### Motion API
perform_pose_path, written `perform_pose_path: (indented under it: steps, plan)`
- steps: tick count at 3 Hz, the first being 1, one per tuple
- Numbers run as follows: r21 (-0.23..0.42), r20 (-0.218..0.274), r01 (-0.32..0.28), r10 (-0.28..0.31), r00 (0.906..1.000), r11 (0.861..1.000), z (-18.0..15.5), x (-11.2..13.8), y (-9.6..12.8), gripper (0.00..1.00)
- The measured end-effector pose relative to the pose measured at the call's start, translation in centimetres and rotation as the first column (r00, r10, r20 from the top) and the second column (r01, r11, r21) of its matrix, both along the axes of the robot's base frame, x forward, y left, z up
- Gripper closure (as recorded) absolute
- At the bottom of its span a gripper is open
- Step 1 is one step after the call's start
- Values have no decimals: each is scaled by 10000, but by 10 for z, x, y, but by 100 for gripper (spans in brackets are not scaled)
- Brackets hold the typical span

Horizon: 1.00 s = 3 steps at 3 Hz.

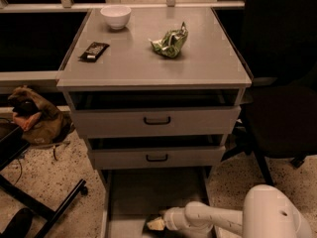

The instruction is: Pick sponge from bottom drawer and place on counter

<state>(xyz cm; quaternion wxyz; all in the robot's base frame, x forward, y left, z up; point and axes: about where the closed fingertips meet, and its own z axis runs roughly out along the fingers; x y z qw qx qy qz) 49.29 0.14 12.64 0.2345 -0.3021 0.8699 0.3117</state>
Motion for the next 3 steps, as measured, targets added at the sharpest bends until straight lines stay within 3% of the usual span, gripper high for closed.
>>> perform_pose_path:
  steps: [2,3]
  plan:
    - [1,-1,-1,1,10000,10000,0,0,0,87]
    - [1,-1,-1,1,10000,10000,0,0,0,85]
